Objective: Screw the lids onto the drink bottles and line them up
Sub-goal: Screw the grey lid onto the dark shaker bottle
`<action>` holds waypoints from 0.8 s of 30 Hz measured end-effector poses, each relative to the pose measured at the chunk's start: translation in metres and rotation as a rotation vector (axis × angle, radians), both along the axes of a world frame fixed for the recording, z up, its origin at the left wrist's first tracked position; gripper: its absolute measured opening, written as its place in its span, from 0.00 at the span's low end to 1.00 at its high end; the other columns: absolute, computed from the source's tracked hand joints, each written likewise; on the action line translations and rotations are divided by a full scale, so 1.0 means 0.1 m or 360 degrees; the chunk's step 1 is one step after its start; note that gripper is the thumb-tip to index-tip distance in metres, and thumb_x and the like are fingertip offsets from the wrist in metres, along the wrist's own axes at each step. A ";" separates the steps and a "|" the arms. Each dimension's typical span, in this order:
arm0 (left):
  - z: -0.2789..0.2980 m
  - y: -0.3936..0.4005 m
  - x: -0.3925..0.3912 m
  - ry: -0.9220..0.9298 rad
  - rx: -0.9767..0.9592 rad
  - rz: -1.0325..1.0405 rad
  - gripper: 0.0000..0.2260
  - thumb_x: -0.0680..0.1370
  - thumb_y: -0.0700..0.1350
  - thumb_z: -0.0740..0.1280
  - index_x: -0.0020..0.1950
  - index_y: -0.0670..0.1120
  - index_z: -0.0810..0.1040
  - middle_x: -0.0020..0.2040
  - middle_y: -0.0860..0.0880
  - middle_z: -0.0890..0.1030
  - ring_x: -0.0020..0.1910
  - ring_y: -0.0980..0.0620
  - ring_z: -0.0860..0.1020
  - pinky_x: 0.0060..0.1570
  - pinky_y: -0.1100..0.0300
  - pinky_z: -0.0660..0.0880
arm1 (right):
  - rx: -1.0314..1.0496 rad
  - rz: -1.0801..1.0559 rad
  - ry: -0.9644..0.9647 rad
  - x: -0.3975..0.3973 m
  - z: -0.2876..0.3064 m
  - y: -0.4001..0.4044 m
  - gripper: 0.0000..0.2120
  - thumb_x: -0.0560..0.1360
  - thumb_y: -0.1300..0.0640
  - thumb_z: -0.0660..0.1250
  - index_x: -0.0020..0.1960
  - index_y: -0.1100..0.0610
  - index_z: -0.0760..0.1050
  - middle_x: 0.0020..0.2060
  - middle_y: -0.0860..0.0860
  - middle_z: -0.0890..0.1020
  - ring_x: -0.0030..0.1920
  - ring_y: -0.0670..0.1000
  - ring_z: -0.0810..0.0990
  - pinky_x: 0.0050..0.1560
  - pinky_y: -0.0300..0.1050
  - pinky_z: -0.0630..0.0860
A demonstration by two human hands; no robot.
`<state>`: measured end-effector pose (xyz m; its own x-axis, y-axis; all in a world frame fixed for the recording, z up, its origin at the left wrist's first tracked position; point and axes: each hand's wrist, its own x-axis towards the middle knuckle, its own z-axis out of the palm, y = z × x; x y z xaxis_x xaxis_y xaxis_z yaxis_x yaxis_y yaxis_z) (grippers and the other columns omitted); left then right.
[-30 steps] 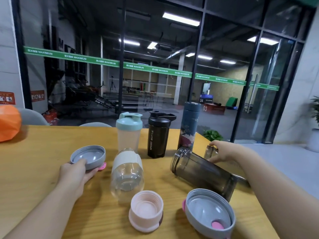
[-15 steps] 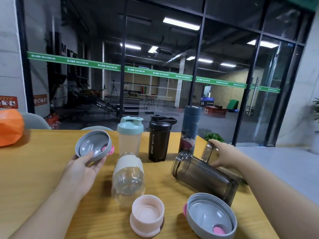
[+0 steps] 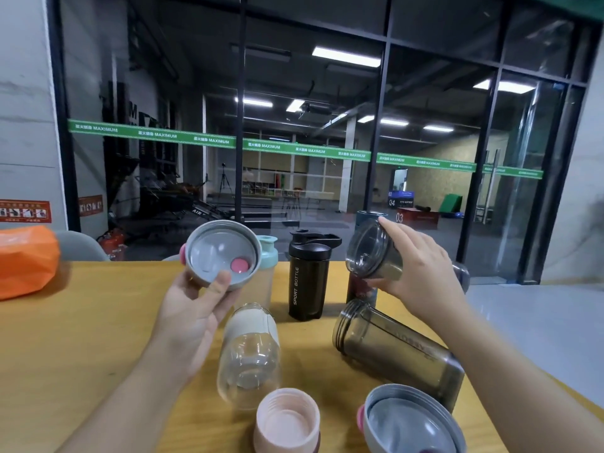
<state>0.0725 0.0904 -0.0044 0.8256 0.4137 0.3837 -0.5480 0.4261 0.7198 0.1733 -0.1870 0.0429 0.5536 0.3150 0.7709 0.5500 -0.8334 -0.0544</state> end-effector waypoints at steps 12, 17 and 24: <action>0.03 -0.34 -0.12 0.0092 0.0479 0.0251 0.46 0.51 0.55 0.82 0.66 0.50 0.69 0.55 0.47 0.81 0.51 0.50 0.82 0.51 0.50 0.78 | -0.0011 0.0280 -0.0504 -0.40 0.00 0.46 0.48 0.58 0.49 0.81 0.72 0.52 0.60 0.69 0.49 0.71 0.70 0.50 0.63 0.72 0.55 0.50; 0.05 -0.40 -0.19 0.0168 0.0784 0.0646 0.34 0.54 0.55 0.78 0.53 0.60 0.63 0.53 0.56 0.73 0.48 0.69 0.74 0.45 0.65 0.72 | -0.0099 0.0322 -0.0542 -0.42 0.07 0.55 0.47 0.60 0.48 0.79 0.72 0.51 0.59 0.69 0.50 0.71 0.70 0.51 0.63 0.71 0.57 0.49; 0.05 -0.46 -0.21 0.0074 0.0911 0.0629 0.32 0.55 0.48 0.76 0.51 0.56 0.61 0.51 0.55 0.72 0.42 0.73 0.76 0.41 0.73 0.74 | -0.0322 0.0415 -0.0550 -0.43 0.10 0.65 0.48 0.56 0.47 0.80 0.71 0.51 0.61 0.68 0.49 0.72 0.68 0.51 0.65 0.69 0.65 0.58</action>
<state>0.0519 0.0442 0.0010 0.6756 0.4298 0.5990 -0.5472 -0.2522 0.7981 0.1307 -0.1217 0.0524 0.1578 0.5723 0.8047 0.6997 -0.6399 0.3179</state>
